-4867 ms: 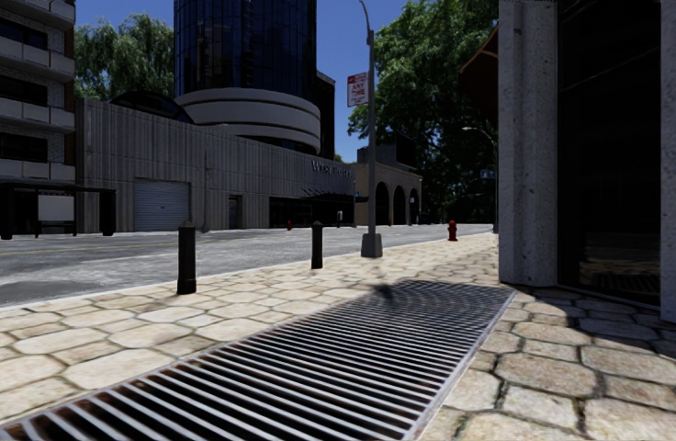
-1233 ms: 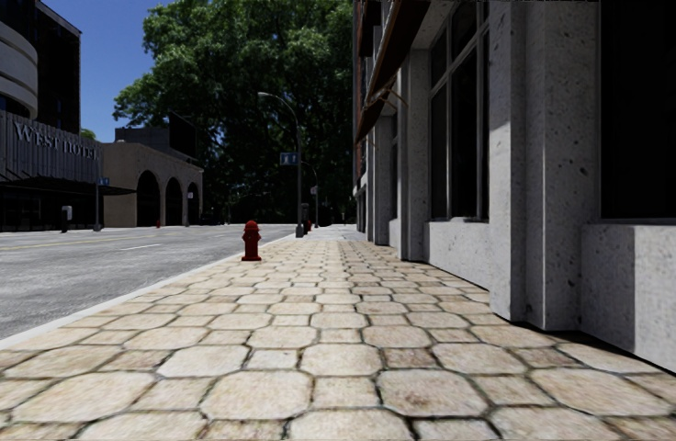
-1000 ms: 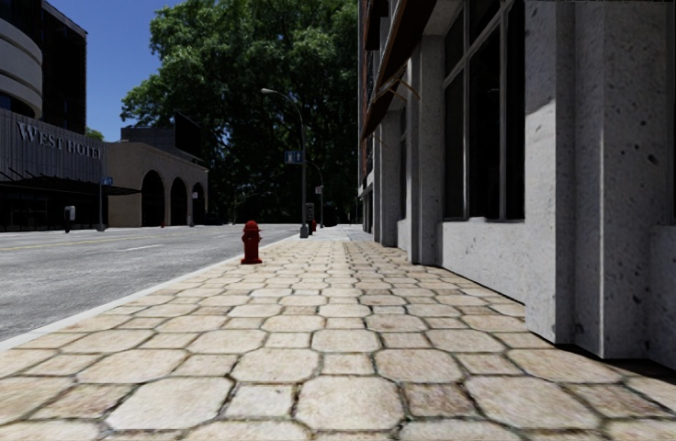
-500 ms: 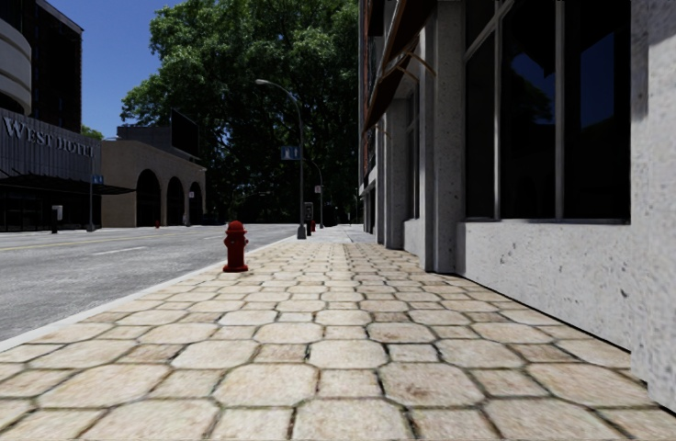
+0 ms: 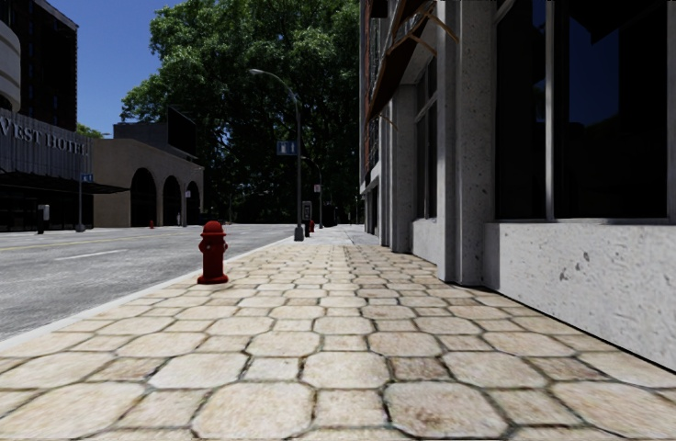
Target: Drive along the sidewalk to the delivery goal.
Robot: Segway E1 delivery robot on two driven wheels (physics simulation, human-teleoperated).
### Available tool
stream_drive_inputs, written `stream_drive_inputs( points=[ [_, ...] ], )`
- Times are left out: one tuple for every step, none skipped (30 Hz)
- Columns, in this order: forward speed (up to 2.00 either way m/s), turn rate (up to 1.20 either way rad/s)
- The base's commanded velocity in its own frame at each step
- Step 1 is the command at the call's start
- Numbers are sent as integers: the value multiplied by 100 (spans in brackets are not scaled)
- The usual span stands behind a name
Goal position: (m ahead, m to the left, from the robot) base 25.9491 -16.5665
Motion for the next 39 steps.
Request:
stream_drive_inputs(
  points=[
    [200, 0],
    [200, 0],
    [200, 0],
    [200, 0],
    [200, 0],
    [200, 0],
    [200, 0],
    [200, 0],
    [200, 0],
    [200, 0],
    [200, 0],
    [200, 0],
    [200, 0],
    [200, 0],
    [200, 0],
    [200, 0],
    [200, 0],
    [200, 0],
    [200, 0],
    [200, 0],
    [200, 0],
    [200, 0],
    [200, 0],
    [200, 0],
    [200, 0],
    [200, 0],
    [200, 0],
    [200, 0],
    [200, 0],
    [200, 0],
    [200, 0],
    [200, 0],
    [200, 0],
    [200, 0],
    [200, 0],
    [200, 0],
    [200, 0],
    [200, 0],
    [200, 0]
  ],
)
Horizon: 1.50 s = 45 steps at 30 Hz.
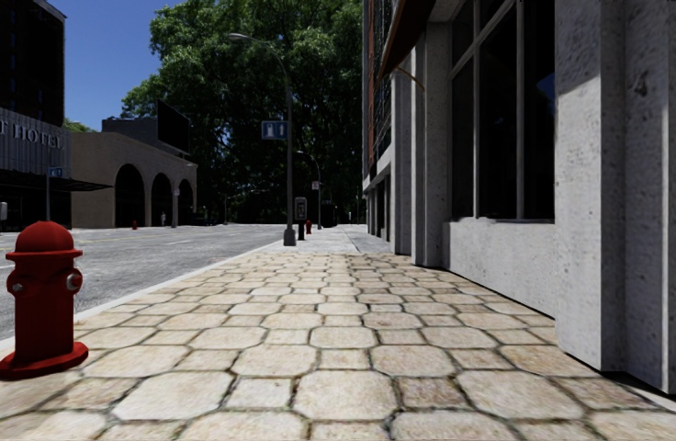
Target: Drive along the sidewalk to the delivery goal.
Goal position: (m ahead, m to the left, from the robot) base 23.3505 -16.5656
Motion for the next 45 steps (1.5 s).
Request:
stream_drive_inputs(
  points=[
    [200, 0],
    [200, 0],
    [200, 0],
    [200, 0],
    [200, 0],
    [200, 0],
    [200, 0],
    [200, 0],
    [200, 0],
    [200, 0],
    [200, 0],
    [200, 0],
    [200, 0],
    [200, 0],
    [200, 0],
    [200, 0],
    [200, 0],
    [200, 0],
    [200, 0],
    [200, 0],
    [200, 0],
    [200, 0],
    [200, 0],
    [200, 0],
    [200, 0],
    [200, 0],
    [200, 0],
    [200, 0],
    [200, 0],
    [200, 0],
    [200, 0],
    [200, 0],
    [200, 0],
    [200, 0],
    [200, 0],
    [200, 0],
    [200, 0],
    [200, 0],
    [200, 0],
    [200, 0],
    [200, 0],
    [200, 0],
    [200, 0],
    [200, 0],
    [200, 0]
  ],
)
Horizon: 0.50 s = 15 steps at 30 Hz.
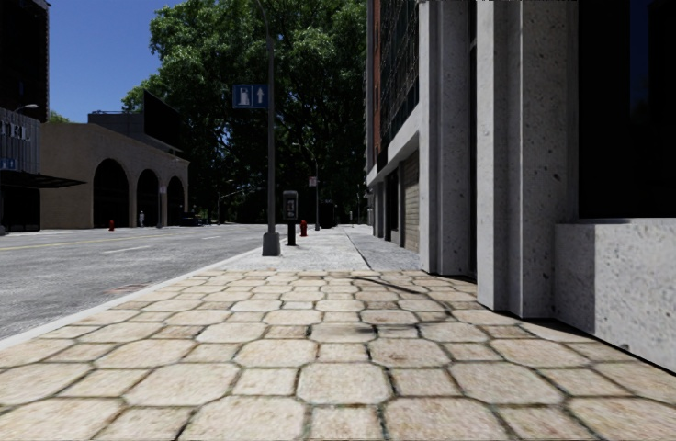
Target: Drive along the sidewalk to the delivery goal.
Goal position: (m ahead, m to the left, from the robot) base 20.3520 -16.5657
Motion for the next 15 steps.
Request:
stream_drive_inputs(
  points=[
    [200, 0],
    [200, 0],
    [200, 0],
    [200, 0],
    [200, 0],
    [200, 0],
    [200, 0],
    [200, 0],
    [200, 0],
    [200, 0],
    [200, 0],
    [200, 0],
    [200, 0],
    [200, 0],
    [200, 0]
  ],
)
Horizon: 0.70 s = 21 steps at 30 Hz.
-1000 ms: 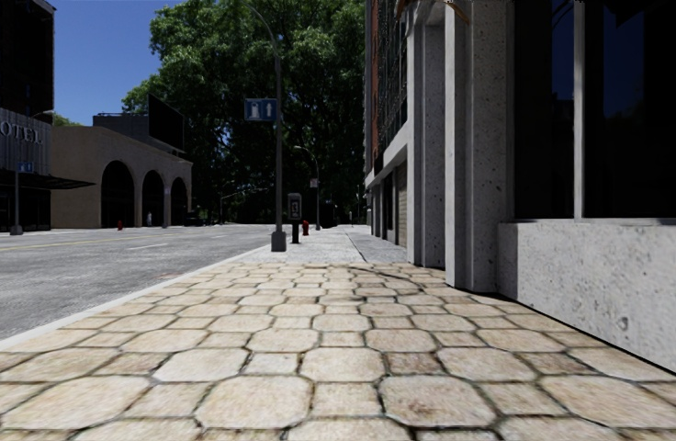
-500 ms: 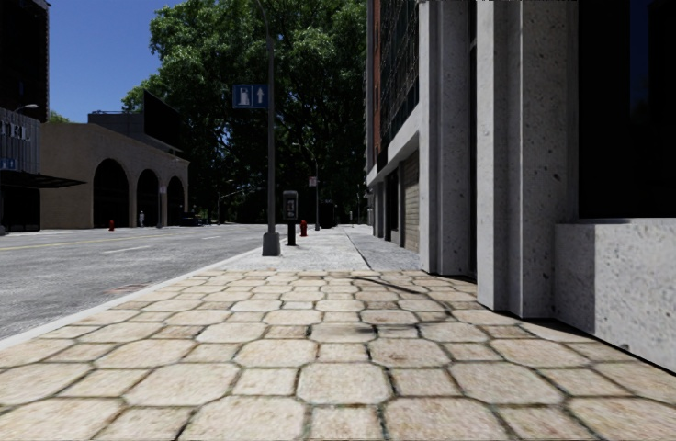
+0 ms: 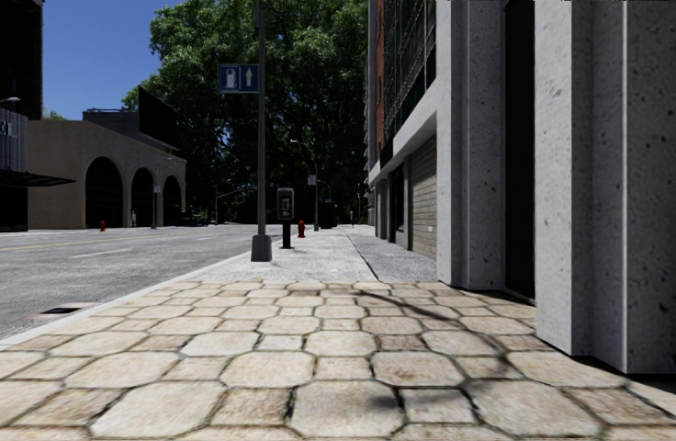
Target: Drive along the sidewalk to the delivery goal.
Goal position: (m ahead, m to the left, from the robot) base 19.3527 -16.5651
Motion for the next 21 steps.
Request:
stream_drive_inputs(
  points=[
    [200, 0],
    [200, 0],
    [200, 0],
    [200, 0],
    [200, 0],
    [200, 0],
    [200, 0],
    [200, 0],
    [200, 0],
    [200, 0],
    [200, 0],
    [200, 0],
    [200, 0],
    [200, 0],
    [200, 0],
    [200, 0],
    [200, 0],
    [200, 0],
    [200, 0],
    [200, 0],
    [200, 0]
  ],
)
